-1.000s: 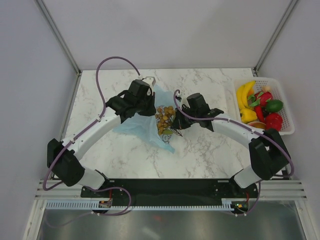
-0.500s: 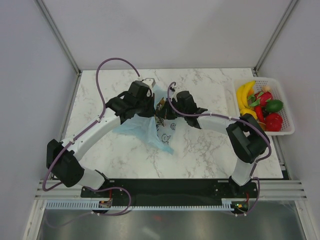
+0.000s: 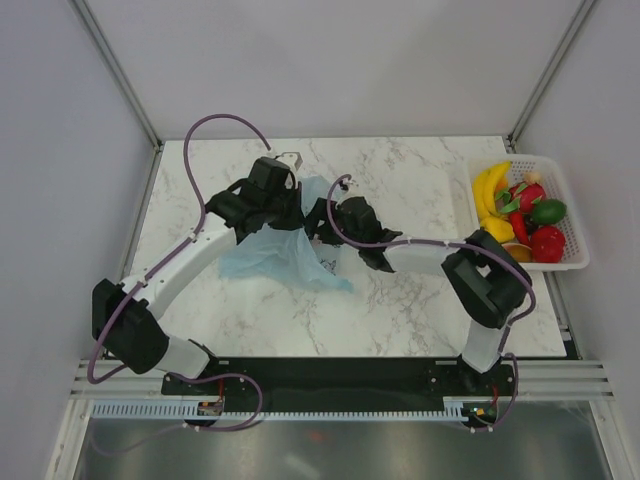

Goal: Place the fake fruits into the plastic bag and tie a complex knot
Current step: Place the fake fruit in the plastic bag.

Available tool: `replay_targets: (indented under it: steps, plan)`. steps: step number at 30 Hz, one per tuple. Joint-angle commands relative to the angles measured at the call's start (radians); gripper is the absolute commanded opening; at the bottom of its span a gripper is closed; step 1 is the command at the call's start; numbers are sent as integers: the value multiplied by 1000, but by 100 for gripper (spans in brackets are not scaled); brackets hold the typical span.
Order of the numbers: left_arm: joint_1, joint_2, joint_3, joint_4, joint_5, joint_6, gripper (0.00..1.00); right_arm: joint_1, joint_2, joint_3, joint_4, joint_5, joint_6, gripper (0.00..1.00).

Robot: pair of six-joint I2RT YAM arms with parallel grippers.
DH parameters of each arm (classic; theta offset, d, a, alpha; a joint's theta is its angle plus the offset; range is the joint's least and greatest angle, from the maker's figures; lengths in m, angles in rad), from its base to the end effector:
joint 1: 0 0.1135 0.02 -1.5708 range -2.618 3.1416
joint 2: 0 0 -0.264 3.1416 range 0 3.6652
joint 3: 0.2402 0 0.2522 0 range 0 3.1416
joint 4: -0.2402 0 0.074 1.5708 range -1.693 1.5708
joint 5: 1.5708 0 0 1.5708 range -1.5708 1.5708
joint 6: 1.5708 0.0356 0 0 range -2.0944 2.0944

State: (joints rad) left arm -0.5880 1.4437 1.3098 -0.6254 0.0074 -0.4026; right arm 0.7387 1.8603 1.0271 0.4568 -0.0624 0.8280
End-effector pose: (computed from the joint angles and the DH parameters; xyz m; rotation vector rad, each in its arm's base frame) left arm 0.2635 -0.1760 0.3267 0.2246 2.3744 -0.4947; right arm 0.2990 0.2753 0.1853 0.0495 2.1104 1.0594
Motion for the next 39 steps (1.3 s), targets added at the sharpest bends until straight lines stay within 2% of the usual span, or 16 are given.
replay_targets:
  steps: [1,8,11,14,18,19,22,25,30,32,33,34,35,36,37,39]
  plan:
    - [22,-31,9,20,16,5,2,-10,-174,-41,-49,140,-67,77]
    - [24,-34,0,18,29,22,2,-19,-386,-111,-269,297,-218,68]
    - [24,-25,0,10,40,33,2,-71,-405,-59,-373,253,-361,70]
    - [24,-14,3,4,49,39,2,-129,-391,-29,-397,205,-458,76]
    - [24,-9,8,-2,43,48,2,-157,-325,-4,-386,153,-634,82]
    - [24,-9,9,-2,43,50,2,-159,-310,1,-379,154,-651,86]
    - [24,1,22,-11,39,59,2,-188,-230,36,-376,141,-675,89]
    - [24,9,29,-19,43,67,2,-222,-144,85,-371,83,-679,89]
    - [24,20,34,-22,48,68,2,-225,-30,160,-365,125,-691,83]
    - [24,27,40,-22,48,71,2,-228,-13,175,-371,145,-688,69]
    - [24,29,42,-23,48,73,2,-231,-15,177,-372,142,-688,57]
    - [24,30,42,-22,48,73,2,-232,-21,171,-372,142,-687,36]
    - [24,32,45,-22,49,73,2,-236,-30,162,-368,151,-687,26]
    - [24,34,43,-23,49,70,2,-237,-58,137,-366,153,-682,4]
    - [22,35,46,-22,52,68,2,-240,-73,124,-365,157,-678,0]
    - [22,41,54,-22,59,68,2,-251,-130,78,-368,162,-664,0]
